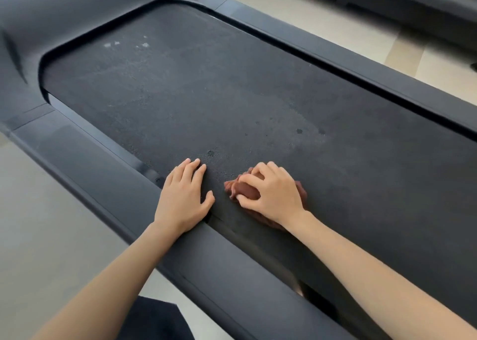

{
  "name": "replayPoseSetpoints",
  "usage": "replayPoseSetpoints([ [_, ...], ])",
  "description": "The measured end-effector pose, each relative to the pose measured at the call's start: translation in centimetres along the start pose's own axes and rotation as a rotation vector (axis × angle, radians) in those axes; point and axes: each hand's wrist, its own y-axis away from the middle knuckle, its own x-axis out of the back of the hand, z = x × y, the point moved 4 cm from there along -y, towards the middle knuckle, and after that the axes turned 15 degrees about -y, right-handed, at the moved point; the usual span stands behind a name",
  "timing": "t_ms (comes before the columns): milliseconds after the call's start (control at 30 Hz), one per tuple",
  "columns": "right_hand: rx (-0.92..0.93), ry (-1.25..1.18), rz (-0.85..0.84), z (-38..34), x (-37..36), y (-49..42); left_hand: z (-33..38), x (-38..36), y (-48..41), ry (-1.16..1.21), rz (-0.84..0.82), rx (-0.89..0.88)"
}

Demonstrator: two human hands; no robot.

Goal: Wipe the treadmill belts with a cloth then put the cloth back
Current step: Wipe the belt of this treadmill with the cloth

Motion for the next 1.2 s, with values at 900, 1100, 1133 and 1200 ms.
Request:
replayPoseSetpoints([
  [900, 0.019, -0.019, 0.002, -3.3, -5.6, -13.9, -8.2, -0.2, -1.9, 0.005, -0.018, 0.105],
  [1100, 0.065, -0.034, -0.043, -3.1, -5.1, -14.8, -8.1, 0.3, -2.3, -0.003, -0.024, 0.117],
  [1133, 0.12, -0.05, -0.05, -3.4, -4.6, -13.2, -8.1, 0.3, -2.3, -0.002, -0.028, 0.115],
  [1200, 0.232, -0.088, -0.096, -3.8, -3.2, -8.8, -8.2, 0.2, -2.2, -0.001, -0.038, 0.115],
])
